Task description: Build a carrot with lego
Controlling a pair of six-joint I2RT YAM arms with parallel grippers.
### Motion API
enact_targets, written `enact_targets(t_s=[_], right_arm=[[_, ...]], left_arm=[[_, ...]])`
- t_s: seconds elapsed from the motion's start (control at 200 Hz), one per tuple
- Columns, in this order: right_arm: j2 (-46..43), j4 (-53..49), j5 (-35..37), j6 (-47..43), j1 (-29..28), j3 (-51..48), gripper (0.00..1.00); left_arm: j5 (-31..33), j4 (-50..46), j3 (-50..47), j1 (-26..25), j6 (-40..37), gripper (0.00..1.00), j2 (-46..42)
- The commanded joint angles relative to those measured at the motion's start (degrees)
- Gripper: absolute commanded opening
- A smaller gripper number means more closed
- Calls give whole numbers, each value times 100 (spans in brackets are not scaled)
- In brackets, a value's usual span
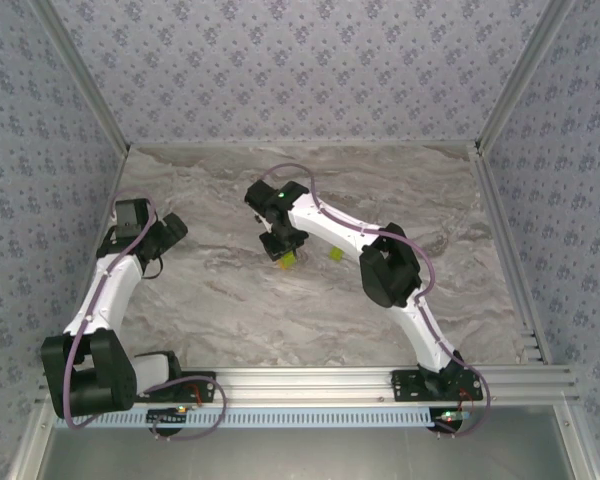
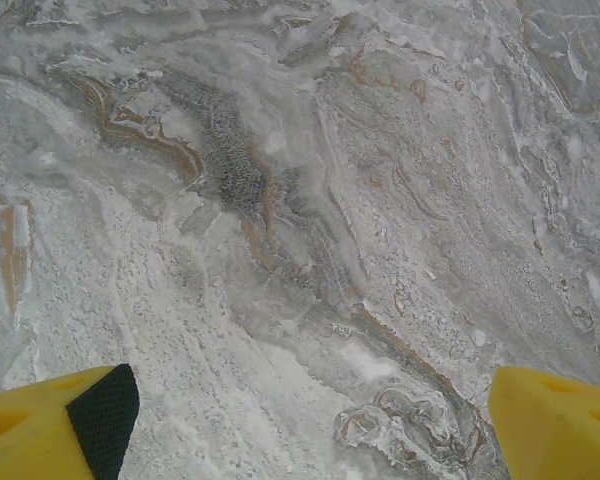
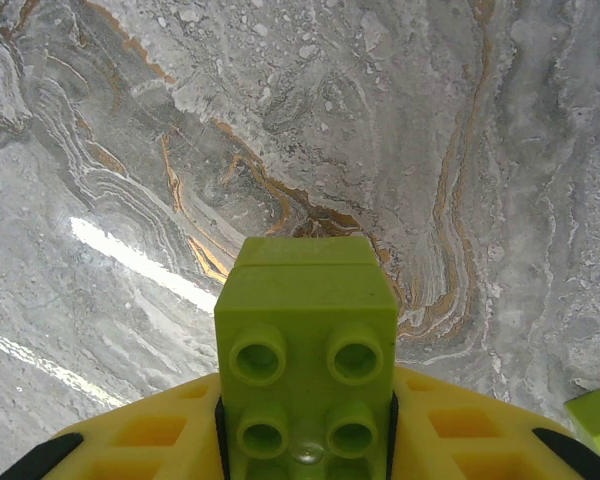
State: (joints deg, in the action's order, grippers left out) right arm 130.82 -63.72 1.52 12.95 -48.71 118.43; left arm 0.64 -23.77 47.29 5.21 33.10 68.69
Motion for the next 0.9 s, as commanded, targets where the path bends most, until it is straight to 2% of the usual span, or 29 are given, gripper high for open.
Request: enact_targets(t_s=[0.0,0.22,0.52,0.69,0.899], right_arm=[[760,-566,-25,-161,-104,-346,39],[814,-409,-61,-68,-115,-762,39],[508,362,-112,260,-157,-1800,37],[254,261,9,195,-137,-1688,36],[-153,-330,271,-183,-115,-1066,37]], left_arm=[[-62,131,-14,12,29,92,-90],[-60,129,-18,12,30,92,-105],[-64,153,-27,13,31,92,-96],[-82,153,-9,13,30,92,-89],[-74,120,17,6,26,92,-92]])
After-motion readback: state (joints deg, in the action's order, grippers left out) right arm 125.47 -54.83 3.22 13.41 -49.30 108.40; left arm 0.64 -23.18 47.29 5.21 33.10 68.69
